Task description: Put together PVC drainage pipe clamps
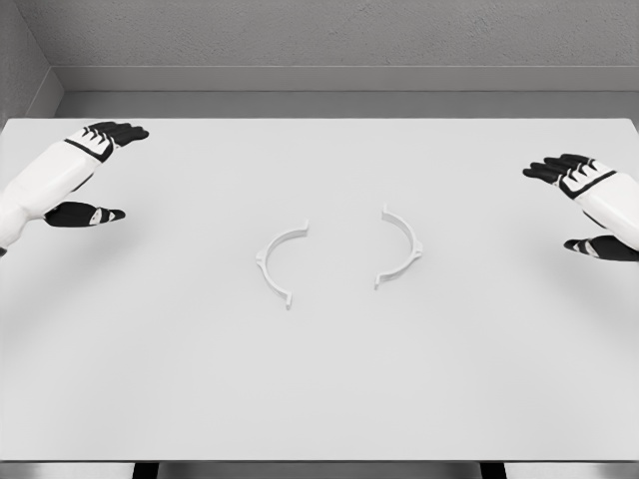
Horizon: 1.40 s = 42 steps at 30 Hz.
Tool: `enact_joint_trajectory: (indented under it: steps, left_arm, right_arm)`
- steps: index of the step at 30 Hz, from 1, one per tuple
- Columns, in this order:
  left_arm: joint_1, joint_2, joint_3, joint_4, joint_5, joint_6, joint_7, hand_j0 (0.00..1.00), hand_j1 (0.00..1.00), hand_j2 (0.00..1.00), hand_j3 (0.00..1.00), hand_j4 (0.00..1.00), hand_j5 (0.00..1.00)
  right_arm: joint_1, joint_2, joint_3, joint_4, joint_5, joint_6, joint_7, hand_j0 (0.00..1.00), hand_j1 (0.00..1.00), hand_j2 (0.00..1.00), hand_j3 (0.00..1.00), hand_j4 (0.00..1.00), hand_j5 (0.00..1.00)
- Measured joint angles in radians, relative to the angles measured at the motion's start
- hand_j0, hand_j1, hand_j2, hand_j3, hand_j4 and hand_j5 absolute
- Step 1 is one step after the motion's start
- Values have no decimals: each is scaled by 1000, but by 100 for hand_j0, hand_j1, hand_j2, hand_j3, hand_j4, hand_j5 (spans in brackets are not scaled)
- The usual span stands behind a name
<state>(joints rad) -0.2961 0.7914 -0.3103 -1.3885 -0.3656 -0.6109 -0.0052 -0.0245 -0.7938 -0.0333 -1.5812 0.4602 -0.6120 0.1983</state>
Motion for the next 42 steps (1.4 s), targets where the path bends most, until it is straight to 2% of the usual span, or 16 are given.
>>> enact_joint_trajectory:
  steps: [4,6,8,11,14,21,28,30,35,42]
  left_arm:
    - [0,-2,-1,-1,-1,0,0,100,100,100,100,100,100]
    - [0,-7,-4,-1,-1,0,0,100,100,100,100,100,100]
    - [-2,-20,-19,-7,-5,0,0,100,100,100,100,100,100]
    - [-6,-42,-40,-24,-25,0,0,100,100,100,100,100,100]
    - [-8,-52,-54,-31,-36,0,0,100,100,100,100,100,100]
    - [-17,-87,-74,-36,-72,0,0,100,100,100,100,100,100]
    - [-31,-116,-83,-36,-114,0,0,100,100,100,100,100,100]
    - [-51,-123,-97,-36,-123,0,0,100,100,100,100,100,100]
    - [-46,-129,-137,-35,-132,0,0,100,100,100,100,100,100]
    - [-46,-151,-165,-38,-133,0,0,100,100,100,100,100,100]
  right_arm:
    - [-6,4,4,0,-4,0,0,100,100,100,100,100,100]
    - [-93,21,28,3,-5,1,41,100,100,100,100,100,100]
    - [-176,91,50,21,28,1,145,100,100,100,100,100,100]
    - [-225,179,85,34,103,0,240,100,100,100,100,100,100]
    - [-281,211,140,51,133,-1,275,100,100,100,100,100,100]
    - [-305,257,193,114,201,-1,287,100,100,100,100,100,100]
    - [-336,335,208,182,208,-1,286,100,100,100,100,100,100]
    - [-337,347,210,201,209,-1,286,100,100,100,100,100,100]
    - [-368,384,215,256,209,-1,286,100,100,100,100,100,100]
    - [-391,401,247,308,210,-1,286,100,100,100,100,100,100]
